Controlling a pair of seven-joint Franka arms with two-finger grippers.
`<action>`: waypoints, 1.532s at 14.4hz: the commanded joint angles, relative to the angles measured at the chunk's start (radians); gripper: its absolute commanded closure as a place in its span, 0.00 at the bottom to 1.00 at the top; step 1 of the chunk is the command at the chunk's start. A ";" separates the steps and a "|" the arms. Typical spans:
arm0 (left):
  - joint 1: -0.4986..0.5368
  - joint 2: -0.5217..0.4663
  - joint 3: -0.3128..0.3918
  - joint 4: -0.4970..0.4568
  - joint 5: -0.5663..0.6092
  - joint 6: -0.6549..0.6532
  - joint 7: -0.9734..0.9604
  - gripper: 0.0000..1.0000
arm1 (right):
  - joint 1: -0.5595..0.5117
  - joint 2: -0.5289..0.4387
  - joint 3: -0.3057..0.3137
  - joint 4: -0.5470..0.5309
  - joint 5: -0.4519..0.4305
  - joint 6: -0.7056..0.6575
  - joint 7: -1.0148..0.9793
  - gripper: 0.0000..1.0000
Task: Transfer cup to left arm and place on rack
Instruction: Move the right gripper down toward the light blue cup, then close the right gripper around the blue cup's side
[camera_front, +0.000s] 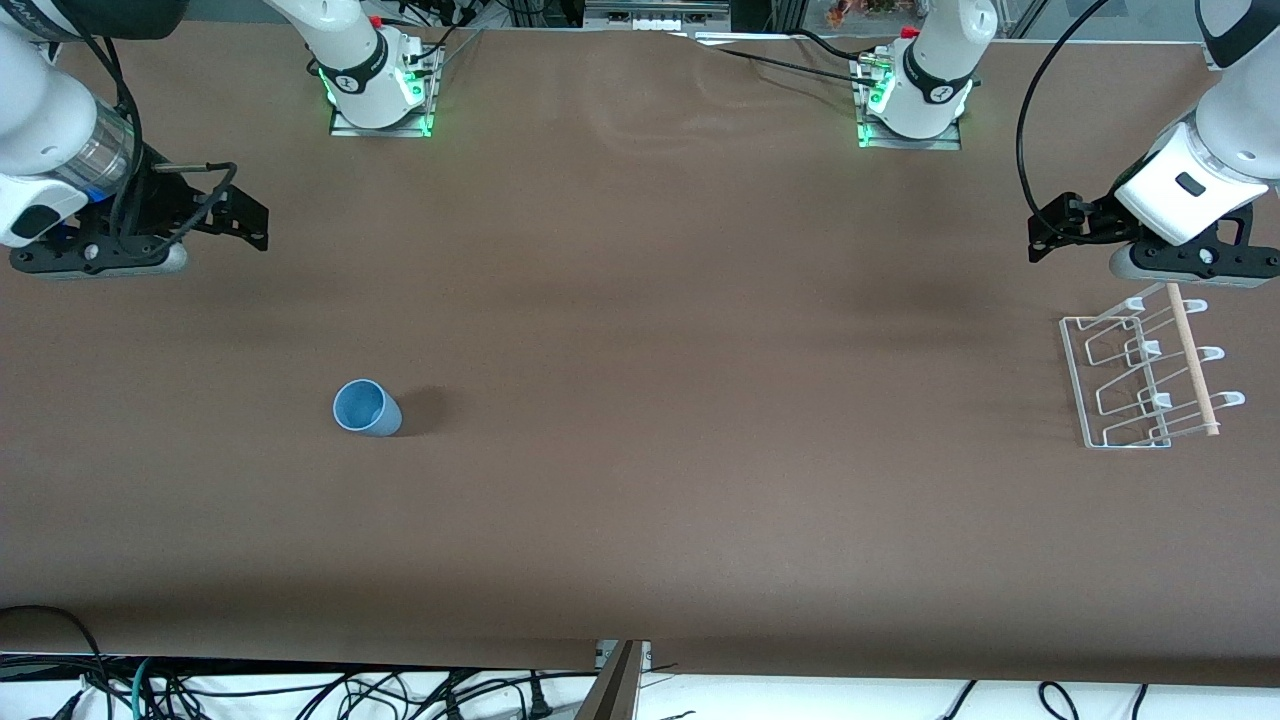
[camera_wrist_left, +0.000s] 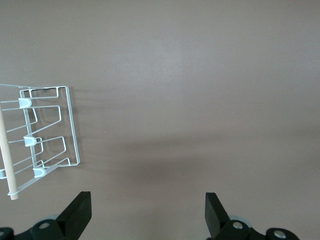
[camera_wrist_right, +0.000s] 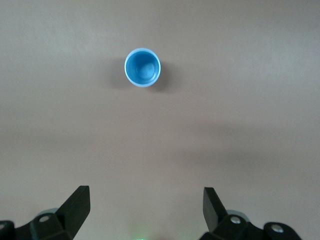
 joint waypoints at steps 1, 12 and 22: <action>0.001 0.013 0.000 0.030 -0.010 -0.023 -0.007 0.00 | -0.015 0.008 0.001 -0.018 -0.011 -0.008 -0.002 0.01; 0.003 0.013 0.000 0.030 -0.010 -0.023 -0.007 0.00 | -0.029 0.400 -0.027 -0.035 -0.007 0.346 -0.111 0.02; 0.003 0.013 0.000 0.030 -0.010 -0.023 -0.002 0.00 | -0.027 0.560 -0.028 0.006 -0.008 0.551 -0.108 0.02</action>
